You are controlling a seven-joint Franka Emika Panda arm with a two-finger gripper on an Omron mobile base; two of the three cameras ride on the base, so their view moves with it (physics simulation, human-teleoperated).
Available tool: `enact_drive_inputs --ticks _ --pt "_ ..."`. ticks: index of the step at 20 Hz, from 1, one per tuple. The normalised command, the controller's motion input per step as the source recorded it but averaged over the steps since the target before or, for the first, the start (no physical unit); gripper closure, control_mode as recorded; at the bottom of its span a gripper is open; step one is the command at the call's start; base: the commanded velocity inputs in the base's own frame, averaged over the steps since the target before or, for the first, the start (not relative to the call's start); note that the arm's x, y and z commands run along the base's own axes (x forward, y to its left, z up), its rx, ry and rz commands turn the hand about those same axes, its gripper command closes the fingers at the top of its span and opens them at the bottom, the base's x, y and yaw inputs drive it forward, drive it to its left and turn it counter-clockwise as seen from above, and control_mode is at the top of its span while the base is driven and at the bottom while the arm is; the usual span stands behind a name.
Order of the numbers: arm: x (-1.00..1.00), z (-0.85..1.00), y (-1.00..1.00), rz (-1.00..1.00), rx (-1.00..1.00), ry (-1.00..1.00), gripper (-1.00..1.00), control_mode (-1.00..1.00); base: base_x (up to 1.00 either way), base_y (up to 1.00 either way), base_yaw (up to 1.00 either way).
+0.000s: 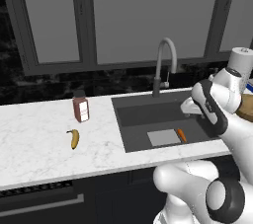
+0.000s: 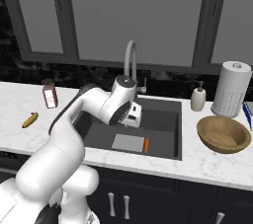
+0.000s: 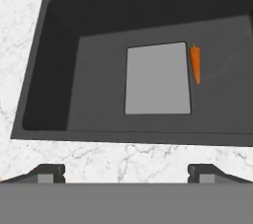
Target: Pick the carrot from the sink and place it in the bowl. Then pick the bowl and place it in the microwave. Then close the microwave door and press the start button.
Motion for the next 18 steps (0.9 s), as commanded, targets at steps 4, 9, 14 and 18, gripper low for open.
enact_drive_inputs --ticks 4,9,14,18 --pt "0.25 -0.52 -0.53 0.0 0.0 0.08 -1.0 -1.0 0.0 0.0 0.0" --pt "0.45 -0.43 -0.48 -0.01 0.0 0.21 -1.0 -1.0 0.0 0.0 0.0" --pt "0.38 -0.24 -0.34 -0.02 0.0 0.27 -1.0 -1.0 0.0 0.0 0.0" --pt "0.43 -0.27 -0.29 -0.03 0.01 0.23 -1.0 -1.0 0.0 0.0 0.0"
